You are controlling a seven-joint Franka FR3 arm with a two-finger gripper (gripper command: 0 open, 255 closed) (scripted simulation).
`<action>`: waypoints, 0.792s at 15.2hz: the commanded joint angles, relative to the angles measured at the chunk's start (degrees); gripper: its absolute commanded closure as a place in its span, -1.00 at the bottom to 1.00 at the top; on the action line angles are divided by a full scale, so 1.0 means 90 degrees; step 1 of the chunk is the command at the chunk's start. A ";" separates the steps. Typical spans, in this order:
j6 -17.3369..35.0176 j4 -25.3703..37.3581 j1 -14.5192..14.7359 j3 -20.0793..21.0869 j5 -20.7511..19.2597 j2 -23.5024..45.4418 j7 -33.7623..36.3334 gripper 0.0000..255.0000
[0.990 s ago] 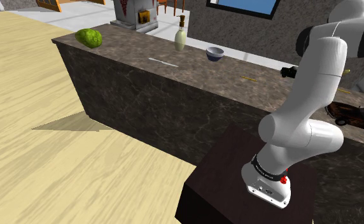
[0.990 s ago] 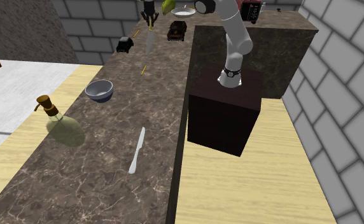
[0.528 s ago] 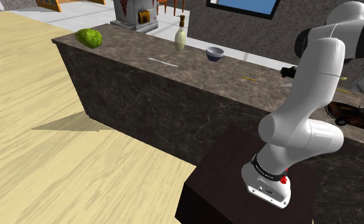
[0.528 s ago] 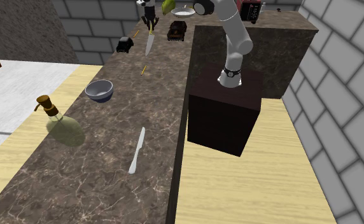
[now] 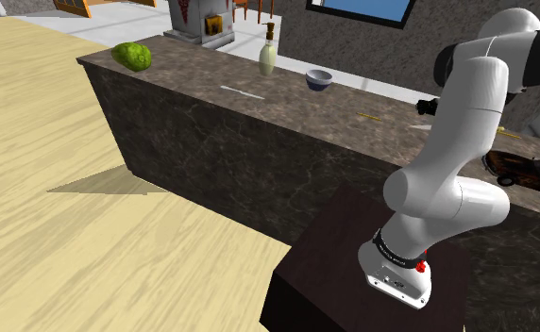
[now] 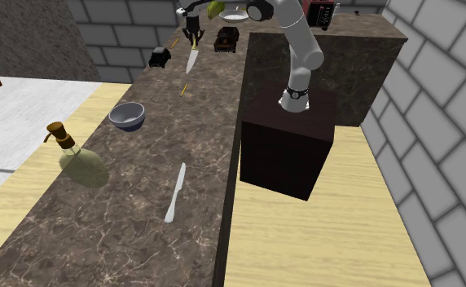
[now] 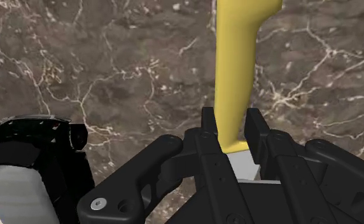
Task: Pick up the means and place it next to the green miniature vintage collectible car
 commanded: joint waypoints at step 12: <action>0.0741 -0.0477 -0.0062 0.0231 0.0321 0.0353 -0.0209 1.00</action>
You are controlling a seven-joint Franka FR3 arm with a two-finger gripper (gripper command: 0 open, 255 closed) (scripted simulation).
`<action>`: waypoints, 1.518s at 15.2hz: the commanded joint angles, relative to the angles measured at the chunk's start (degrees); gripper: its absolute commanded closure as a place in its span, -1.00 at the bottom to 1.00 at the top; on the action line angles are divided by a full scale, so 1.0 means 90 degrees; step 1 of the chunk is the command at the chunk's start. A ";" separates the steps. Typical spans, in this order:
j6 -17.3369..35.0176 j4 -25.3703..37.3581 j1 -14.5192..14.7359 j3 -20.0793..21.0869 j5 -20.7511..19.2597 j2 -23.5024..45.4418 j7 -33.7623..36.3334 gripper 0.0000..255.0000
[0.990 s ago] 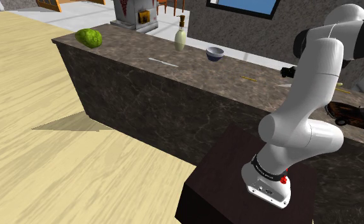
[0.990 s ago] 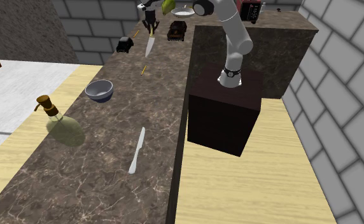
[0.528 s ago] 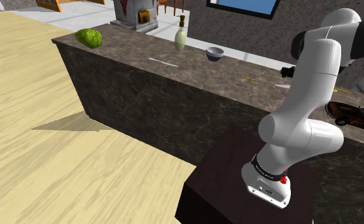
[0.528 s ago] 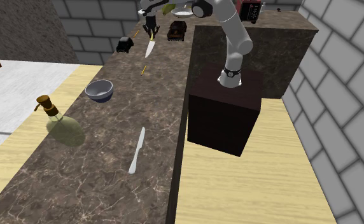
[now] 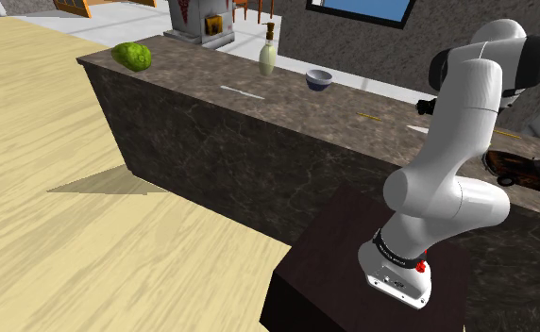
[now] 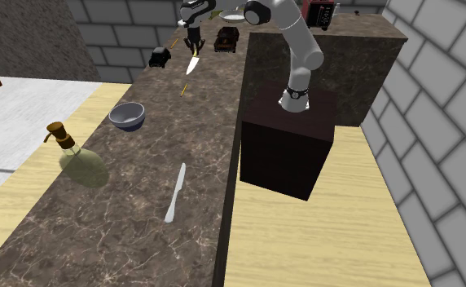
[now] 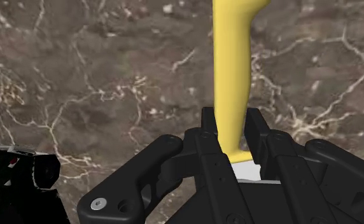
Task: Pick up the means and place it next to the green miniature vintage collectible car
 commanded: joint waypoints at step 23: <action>-0.0558 0.0301 0.0095 -0.0212 -0.0279 -0.0335 0.0167 -1.00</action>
